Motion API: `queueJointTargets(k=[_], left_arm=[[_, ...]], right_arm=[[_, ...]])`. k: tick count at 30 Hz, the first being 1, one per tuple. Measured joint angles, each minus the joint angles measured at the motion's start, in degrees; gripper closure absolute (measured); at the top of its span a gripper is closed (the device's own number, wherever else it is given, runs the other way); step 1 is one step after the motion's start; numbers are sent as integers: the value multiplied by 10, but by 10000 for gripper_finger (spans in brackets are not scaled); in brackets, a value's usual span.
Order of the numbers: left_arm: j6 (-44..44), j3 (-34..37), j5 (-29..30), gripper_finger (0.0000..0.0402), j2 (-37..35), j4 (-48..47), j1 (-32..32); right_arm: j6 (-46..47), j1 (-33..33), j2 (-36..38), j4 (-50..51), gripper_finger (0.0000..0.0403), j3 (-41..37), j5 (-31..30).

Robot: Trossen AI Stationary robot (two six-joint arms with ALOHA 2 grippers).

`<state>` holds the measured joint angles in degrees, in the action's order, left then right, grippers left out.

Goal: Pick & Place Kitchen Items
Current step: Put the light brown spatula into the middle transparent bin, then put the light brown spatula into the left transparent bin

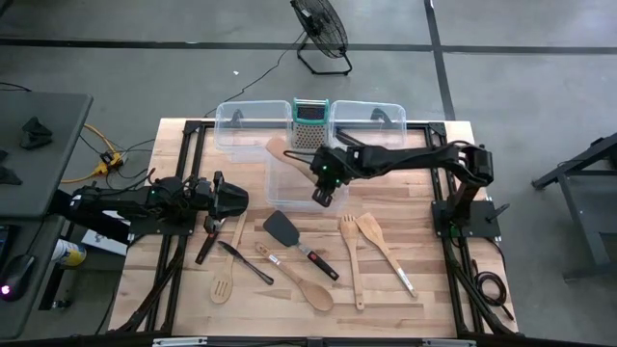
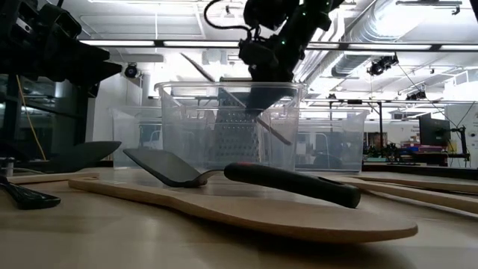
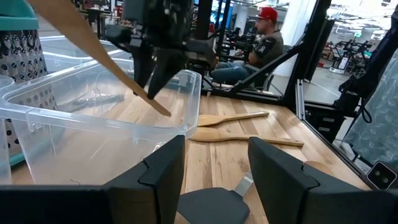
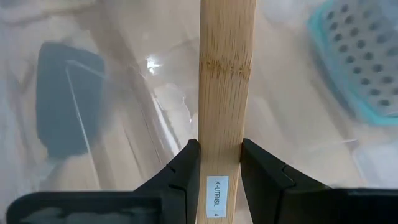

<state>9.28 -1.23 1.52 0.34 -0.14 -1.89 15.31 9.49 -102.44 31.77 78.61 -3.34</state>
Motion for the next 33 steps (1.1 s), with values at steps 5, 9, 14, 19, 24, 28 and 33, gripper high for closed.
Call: queueJointTargets(k=[5,9,14,19,24,28,33], left_arm=[[0,0,0,226,0,0,0],[0,0,0,226,0,0,0],[0,0,0,226,0,0,0],[0,0,0,226,0,0,0],[0,0,0,226,0,0,0],[0,0,0,226,0,0,0],[0,0,0,226,0,0,0]], right_arm=[[-3,0,-16,-18,314,0,7],[-15,3,-24,-28,314,0,8],[-22,7,-36,-34,314,0,11],[-20,11,-42,-37,314,0,42],[-16,11,-44,-38,299,0,52],[-16,11,-44,-38,268,0,50],[-16,14,-44,-38,234,0,51]])
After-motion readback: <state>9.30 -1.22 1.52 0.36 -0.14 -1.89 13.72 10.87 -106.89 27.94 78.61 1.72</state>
